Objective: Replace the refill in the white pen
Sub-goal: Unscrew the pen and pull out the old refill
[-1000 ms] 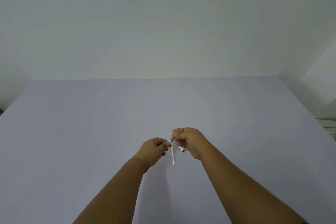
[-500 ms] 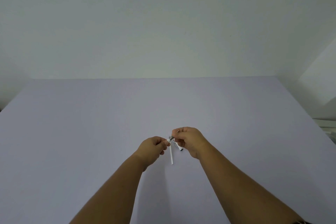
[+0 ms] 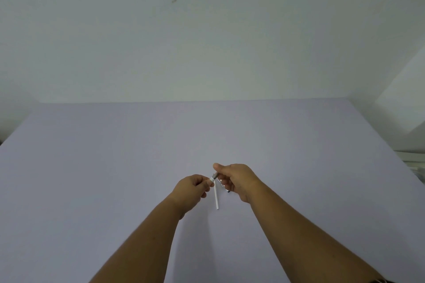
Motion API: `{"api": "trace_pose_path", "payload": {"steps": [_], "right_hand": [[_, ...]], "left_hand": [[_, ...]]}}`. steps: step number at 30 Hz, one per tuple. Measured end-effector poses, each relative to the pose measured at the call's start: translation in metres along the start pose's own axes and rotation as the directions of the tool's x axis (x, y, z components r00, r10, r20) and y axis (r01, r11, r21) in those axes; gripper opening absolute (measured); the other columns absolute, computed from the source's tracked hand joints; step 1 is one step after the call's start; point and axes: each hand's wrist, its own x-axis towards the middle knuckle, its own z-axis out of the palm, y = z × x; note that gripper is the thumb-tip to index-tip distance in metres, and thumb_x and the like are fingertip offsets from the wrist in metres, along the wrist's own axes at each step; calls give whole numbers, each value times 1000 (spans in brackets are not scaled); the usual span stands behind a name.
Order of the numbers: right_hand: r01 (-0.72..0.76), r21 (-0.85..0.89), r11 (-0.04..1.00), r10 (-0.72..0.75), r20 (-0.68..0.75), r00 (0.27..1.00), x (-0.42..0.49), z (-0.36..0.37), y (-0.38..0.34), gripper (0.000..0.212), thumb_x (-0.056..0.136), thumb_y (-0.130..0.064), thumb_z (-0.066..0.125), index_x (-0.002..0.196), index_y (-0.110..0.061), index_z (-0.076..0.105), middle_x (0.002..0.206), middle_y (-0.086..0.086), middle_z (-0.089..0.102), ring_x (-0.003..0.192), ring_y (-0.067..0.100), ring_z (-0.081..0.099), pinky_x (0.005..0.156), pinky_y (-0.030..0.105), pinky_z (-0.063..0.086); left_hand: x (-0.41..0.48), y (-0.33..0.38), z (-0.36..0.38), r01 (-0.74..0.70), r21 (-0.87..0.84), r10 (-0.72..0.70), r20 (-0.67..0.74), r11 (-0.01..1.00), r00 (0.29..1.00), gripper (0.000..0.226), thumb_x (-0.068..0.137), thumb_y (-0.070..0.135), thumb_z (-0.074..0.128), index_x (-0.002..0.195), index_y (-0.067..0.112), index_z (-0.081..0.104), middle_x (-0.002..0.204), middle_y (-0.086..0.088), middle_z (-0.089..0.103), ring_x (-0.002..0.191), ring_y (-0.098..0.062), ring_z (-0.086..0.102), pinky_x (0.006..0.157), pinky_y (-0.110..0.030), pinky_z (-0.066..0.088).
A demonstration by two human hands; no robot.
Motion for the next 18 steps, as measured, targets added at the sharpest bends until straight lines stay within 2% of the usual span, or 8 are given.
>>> {"api": "trace_pose_path", "payload": {"steps": [3, 5, 7, 9, 12, 14, 16, 18], "right_hand": [[61, 55, 997, -63, 36, 997, 0, 0, 2, 8, 85, -7, 63, 82, -11, 70, 82, 11, 65, 73, 20, 57, 73, 29, 47], [74, 139, 988, -84, 65, 994, 0, 0, 2, 18, 85, 3, 58, 93, -10, 68, 87, 7, 68, 78, 16, 62, 73, 24, 51], [41, 134, 990, -48, 54, 997, -1, 1, 2, 15, 85, -9, 65, 99, -6, 67, 82, 4, 66, 72, 14, 59, 69, 23, 51], [9, 59, 998, -10, 19, 1000, -3, 2, 4, 23, 83, -26, 69, 93, -5, 68, 75, 3, 61, 65, 13, 53, 63, 23, 50], [53, 54, 997, -54, 18, 998, -5, 1, 4, 6, 85, -11, 64, 88, -9, 69, 79, 8, 62, 66, 15, 53, 64, 25, 47], [75, 126, 989, -80, 41, 996, -3, 0, 4, 19, 84, 1, 59, 96, -11, 68, 84, 7, 66, 74, 16, 59, 69, 25, 48], [40, 142, 989, -47, 44, 998, -5, 0, 2, 17, 84, -5, 63, 100, -9, 67, 82, 5, 65, 72, 15, 57, 67, 24, 49], [3, 93, 996, -7, 43, 999, -8, 0, 3, 12, 83, -18, 68, 91, -8, 69, 77, 4, 63, 66, 13, 53, 62, 24, 47]], "left_hand": [[0, 0, 1, 2, -3, -2, -4, 1000, 1000, 20, 94, 30, 53, 93, 19, 69, 79, 5, 62, 68, -8, 56, 64, -21, 44], [0, 0, 1, 5, -14, -5, -7, 1000, 1000, 19, 94, 30, 54, 92, 19, 69, 79, 5, 62, 68, -8, 55, 64, -21, 44], [0, 0, 1, 2, -21, -2, -5, 1000, 1000, 20, 94, 30, 54, 93, 18, 69, 79, 4, 62, 68, -9, 55, 65, -22, 45], [-1, 0, 2, -6, -11, 6, -1, 1000, 1000, 20, 94, 30, 53, 93, 18, 69, 79, 4, 62, 68, -9, 55, 65, -22, 45], [-2, 1, 4, -9, -11, 9, 3, 1000, 1000, 18, 94, 29, 53, 88, 22, 68, 79, 5, 62, 68, -8, 55, 64, -21, 44], [-2, 1, 4, -7, -11, 7, 1, 1000, 1000, 18, 94, 29, 53, 86, 23, 68, 78, 5, 62, 67, -8, 55, 64, -21, 44], [-2, 1, 3, -6, -19, 6, 1, 1000, 1000, 18, 94, 29, 53, 88, 22, 68, 78, 5, 62, 67, -8, 55, 64, -21, 44], [-2, 1, 3, -6, -29, 6, 5, 1000, 1000, 19, 94, 29, 53, 88, 22, 69, 79, 5, 62, 68, -8, 56, 64, -21, 44]]}}
